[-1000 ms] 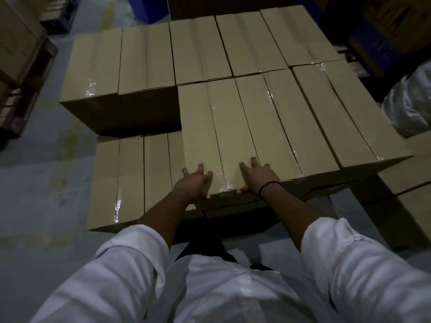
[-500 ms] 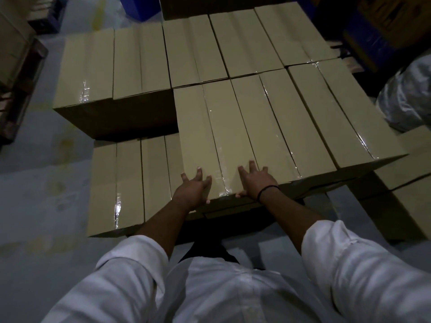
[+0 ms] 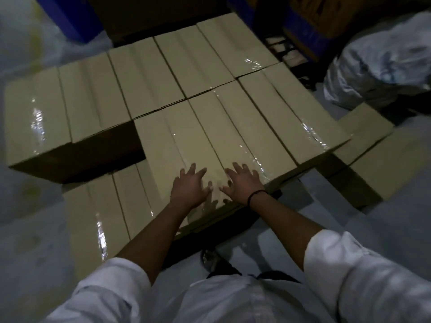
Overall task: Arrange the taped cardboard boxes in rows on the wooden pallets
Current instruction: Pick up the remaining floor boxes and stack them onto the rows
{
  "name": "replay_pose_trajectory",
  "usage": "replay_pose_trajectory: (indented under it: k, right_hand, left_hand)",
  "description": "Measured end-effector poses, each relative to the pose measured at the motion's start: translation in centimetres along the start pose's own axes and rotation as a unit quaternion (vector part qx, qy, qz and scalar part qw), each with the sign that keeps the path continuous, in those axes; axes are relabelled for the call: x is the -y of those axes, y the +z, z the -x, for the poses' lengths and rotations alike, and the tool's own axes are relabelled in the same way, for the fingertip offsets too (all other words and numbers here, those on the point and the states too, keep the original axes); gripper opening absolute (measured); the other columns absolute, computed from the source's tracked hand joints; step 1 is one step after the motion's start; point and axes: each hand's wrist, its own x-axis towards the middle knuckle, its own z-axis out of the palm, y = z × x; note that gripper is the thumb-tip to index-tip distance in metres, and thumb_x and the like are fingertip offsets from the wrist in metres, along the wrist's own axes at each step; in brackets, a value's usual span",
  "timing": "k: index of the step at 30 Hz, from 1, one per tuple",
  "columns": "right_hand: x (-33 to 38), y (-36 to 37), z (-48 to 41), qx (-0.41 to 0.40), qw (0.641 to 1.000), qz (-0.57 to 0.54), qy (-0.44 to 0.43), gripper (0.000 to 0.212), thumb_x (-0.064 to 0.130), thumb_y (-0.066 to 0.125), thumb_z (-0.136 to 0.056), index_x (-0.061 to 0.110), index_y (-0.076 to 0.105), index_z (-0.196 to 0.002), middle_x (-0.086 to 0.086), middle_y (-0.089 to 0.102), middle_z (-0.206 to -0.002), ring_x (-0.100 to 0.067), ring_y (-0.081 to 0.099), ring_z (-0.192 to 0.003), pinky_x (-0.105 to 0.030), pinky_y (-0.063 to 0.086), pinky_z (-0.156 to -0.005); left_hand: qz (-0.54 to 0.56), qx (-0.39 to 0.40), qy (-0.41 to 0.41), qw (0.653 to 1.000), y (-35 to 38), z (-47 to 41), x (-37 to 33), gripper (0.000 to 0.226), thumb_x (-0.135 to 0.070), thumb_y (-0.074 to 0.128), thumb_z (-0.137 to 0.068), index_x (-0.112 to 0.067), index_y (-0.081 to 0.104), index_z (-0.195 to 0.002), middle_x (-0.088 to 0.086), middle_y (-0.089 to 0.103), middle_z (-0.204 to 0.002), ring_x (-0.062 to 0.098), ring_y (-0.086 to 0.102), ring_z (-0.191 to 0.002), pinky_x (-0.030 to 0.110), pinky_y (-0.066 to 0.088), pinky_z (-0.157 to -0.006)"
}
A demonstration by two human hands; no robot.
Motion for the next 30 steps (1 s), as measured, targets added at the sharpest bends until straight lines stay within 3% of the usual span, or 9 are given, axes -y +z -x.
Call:
replay_pose_trajectory:
  k: [7, 17, 30]
  right_hand:
    - [-5.7, -2.8, 4.2, -0.119, 0.99, -0.065, 0.028, 0.068, 0.059, 0.048, -0.099, 0.025, 0.035, -0.156, -0.007, 0.02, -0.168, -0.032, 0.017, -0.153, -0.053, 0.02, -0.121]
    - [-17.7, -6.6, 10.4, -0.167, 0.979, -0.087, 0.081, 0.066, 0.06, 0.051, -0.097, 0.026, 0.041, -0.153, -0.006, 0.021, -0.167, -0.031, 0.015, -0.154, -0.062, 0.01, -0.122]
    - [-36.5, -8.7, 19.1, -0.239, 0.944, -0.145, 0.175, 0.069, 0.062, 0.052, -0.096, 0.027, 0.039, -0.154, -0.009, 0.015, -0.168, -0.03, 0.014, -0.154, -0.059, 0.013, -0.122]
  left_hand:
    - [0.052, -0.077, 0.066, 0.993, -1.0, -1.1, -8.7, 0.066, -0.05, 0.06, -0.097, -0.027, 0.041, -0.156, 0.009, 0.029, -0.167, 0.042, 0.02, -0.153, 0.052, 0.029, -0.119]
    - [0.134, -0.111, 0.069, 0.982, 0.5, -0.9, -21.7, 0.063, -0.049, 0.064, -0.095, -0.024, 0.049, -0.151, 0.01, 0.038, -0.162, 0.042, 0.022, -0.152, 0.055, 0.032, -0.118]
    - [0.079, -0.093, 0.193, 0.974, 3.7, -1.4, -42.8, 0.061, -0.05, 0.061, -0.097, -0.028, 0.047, -0.152, 0.005, 0.04, -0.161, 0.04, 0.026, -0.151, 0.053, 0.036, -0.115]
